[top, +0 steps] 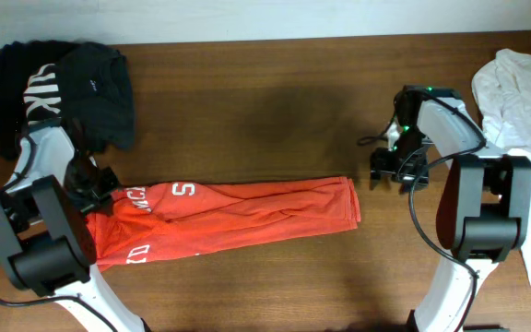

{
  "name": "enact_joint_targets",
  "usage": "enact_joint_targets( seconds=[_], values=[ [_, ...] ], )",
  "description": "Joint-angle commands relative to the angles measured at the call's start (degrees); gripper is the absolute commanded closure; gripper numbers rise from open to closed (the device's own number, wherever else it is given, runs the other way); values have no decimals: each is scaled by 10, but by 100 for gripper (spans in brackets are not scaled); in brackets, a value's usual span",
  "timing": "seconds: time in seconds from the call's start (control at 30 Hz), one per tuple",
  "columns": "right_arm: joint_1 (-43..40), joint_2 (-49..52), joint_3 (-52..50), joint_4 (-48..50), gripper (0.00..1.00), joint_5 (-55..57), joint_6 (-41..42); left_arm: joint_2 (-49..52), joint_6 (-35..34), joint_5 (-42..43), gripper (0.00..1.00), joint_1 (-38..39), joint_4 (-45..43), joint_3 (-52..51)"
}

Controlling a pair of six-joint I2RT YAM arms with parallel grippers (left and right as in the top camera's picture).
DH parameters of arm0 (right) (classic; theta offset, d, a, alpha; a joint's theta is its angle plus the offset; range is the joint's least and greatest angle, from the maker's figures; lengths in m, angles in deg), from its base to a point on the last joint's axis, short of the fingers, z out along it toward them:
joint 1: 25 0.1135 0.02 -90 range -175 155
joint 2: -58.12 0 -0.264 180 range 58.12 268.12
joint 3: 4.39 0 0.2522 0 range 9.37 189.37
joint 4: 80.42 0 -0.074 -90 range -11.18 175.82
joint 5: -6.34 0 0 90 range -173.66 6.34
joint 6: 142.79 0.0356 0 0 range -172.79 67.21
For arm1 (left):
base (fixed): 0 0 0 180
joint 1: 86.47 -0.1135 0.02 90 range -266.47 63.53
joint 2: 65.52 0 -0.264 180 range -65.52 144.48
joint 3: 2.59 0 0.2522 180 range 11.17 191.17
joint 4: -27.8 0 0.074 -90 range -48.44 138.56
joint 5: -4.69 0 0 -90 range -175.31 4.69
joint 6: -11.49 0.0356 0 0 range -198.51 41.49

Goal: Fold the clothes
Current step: 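Press the folded strip flat and pull its ends outward with both grippers, then fold the strip's right end leftward toward the center with the right gripper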

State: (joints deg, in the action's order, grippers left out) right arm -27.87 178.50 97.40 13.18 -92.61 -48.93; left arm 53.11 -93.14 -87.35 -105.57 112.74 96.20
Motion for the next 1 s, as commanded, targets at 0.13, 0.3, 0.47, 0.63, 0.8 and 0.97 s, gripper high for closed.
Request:
enact_joint_targets(
  seconds=[0.13, 0.3, 0.47, 0.63, 0.8, 0.97],
  values=[
    [3, -7, -14, 36, 1, -220, -141, -33, -8, -1, 14, 38, 17, 51],
    [3, -7, -111, 78, 3, -241, -141, -33, -8, 74, 1, 41, -11, 51],
    [47, -7, -155, 151, 59, -236, -89, -33, -8, 113, 1, 41, -13, 51],
    [52, -10, -126, 144, 96, -155, -10, -33, 5, 145, 1, 44, -11, 51],
    [-56, -64, 3, 3, 96, -10, 42, -87, 70, 177, 1, 135, -46, 51],
    [-18, -153, 35, -61, 96, 8, 41, -94, 56, 173, 1, 198, -83, 51]
  ],
)
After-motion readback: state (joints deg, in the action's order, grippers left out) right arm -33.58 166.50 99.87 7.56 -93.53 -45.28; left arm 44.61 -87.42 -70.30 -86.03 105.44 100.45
